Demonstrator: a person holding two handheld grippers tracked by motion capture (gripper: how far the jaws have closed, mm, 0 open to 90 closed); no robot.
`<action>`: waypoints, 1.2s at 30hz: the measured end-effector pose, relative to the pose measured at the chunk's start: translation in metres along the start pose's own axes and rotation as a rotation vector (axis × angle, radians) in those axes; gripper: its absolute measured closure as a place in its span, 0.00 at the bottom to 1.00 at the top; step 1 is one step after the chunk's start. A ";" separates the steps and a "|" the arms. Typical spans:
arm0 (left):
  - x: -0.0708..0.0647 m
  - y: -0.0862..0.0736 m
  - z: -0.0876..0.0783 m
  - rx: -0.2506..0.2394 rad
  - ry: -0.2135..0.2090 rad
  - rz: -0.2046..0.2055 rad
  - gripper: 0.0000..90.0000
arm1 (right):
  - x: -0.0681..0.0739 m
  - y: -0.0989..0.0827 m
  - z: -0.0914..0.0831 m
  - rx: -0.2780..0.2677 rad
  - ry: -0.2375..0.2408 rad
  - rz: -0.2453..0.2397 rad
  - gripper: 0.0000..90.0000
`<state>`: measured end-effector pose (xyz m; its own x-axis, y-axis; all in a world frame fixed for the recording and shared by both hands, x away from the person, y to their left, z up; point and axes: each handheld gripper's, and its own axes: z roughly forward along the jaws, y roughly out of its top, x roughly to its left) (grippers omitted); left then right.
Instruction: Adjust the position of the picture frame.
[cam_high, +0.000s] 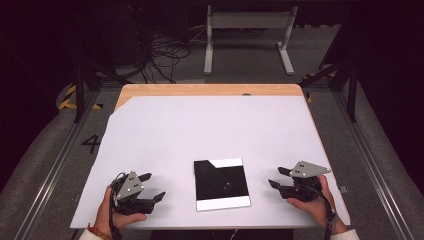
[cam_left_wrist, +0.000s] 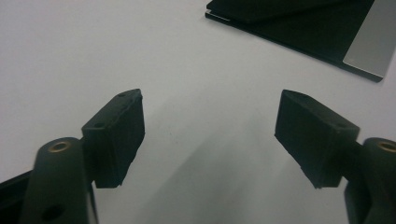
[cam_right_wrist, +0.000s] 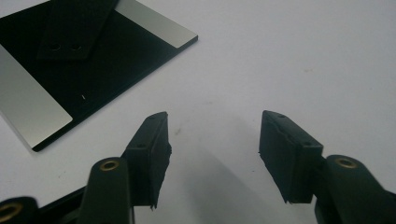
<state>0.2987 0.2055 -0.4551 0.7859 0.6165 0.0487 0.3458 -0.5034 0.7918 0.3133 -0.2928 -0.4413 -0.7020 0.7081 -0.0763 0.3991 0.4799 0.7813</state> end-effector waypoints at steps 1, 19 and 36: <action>0.000 0.000 0.000 0.000 0.000 0.000 0.34 | 0.000 0.000 0.000 0.000 0.000 0.000 0.52; -0.040 0.015 0.025 0.091 -0.224 0.152 0.91 | 0.020 0.003 0.021 0.062 0.037 -0.028 0.95; -0.052 0.027 0.047 0.117 -0.285 0.191 0.97 | 0.042 0.011 0.032 0.073 0.132 -0.070 0.98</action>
<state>0.2914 0.1316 -0.4651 0.9474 0.3200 0.0043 0.2228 -0.6692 0.7089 0.3070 -0.2410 -0.4560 -0.7988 0.6000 -0.0434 0.3851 0.5654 0.7294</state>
